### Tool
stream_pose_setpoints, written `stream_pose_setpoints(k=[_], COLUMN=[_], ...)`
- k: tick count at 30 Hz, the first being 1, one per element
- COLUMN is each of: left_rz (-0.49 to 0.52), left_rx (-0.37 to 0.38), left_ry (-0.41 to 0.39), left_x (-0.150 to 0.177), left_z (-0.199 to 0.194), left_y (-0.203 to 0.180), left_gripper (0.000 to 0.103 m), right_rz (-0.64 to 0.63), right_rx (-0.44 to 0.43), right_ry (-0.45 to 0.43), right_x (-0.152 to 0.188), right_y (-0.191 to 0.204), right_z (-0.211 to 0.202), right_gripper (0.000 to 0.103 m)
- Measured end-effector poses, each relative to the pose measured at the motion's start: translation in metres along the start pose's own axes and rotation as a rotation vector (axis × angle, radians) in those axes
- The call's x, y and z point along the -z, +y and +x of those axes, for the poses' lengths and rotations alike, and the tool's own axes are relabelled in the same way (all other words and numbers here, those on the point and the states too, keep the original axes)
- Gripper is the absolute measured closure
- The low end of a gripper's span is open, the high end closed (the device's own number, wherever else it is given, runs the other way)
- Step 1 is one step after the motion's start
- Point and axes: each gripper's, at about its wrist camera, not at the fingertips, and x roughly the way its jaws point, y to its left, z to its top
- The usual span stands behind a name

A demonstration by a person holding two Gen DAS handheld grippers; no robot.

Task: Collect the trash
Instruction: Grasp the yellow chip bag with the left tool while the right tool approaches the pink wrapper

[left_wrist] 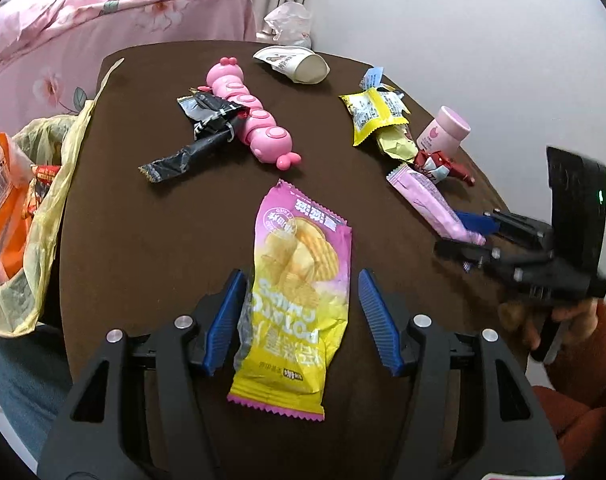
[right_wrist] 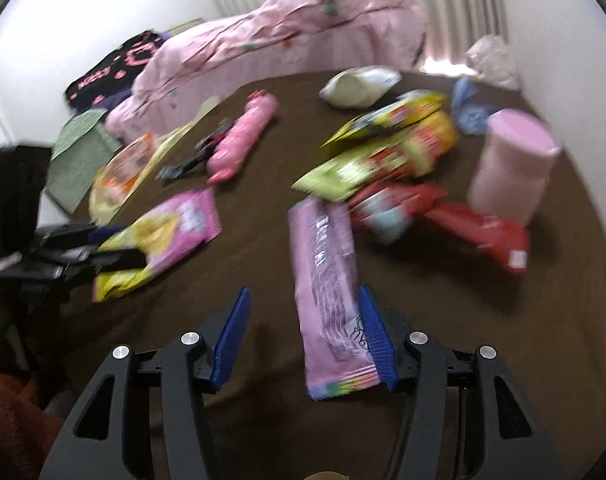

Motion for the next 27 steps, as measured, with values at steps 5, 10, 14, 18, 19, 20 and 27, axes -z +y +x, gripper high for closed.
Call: stream_pose_setpoints(k=[5,10,14,18,19,20,27], left_rz=[-0.002,0.015,-0.001,-0.028,-0.036,-0.043,-0.075], left_rx=[0.004,0.0,0.004,-0.01,-0.025,-0.035,-0.012], left_ry=[0.001,0.011,0.027,0.025,0.024,0.023,-0.021], left_x=[0.004,0.008,0.008,0.007,0.007,0.006,0.005], left_z=[-0.001,0.0,-0.002,-0.003,-0.003,-0.004,-0.011], left_y=[-0.004,-0.012,-0.011,-0.01,-0.01,-0.009,-0.004], left_gripper=[0.041,0.032,0.032,0.038,0.045,0.05,0.092], right_rz=[-0.095,-0.07,-0.026,-0.022,-0.018,-0.016,-0.137], right_rx=[0.092,0.058,0.087,0.133,0.137,0.139,0.217], right_ry=[0.052,0.07,0.015,-0.059,-0.067,-0.073,-0.104], right_x=[0.004,0.006,0.007,-0.003,-0.007,-0.01,-0.024], right_y=[0.022,0.014,0.001,-0.009,-0.011,-0.014,-0.018], right_z=[0.003,-0.004,-0.02,-0.034,-0.035,-0.035,-0.039], right_gripper=[0.047,0.046,0.047,0.049,0.052,0.053,0.054])
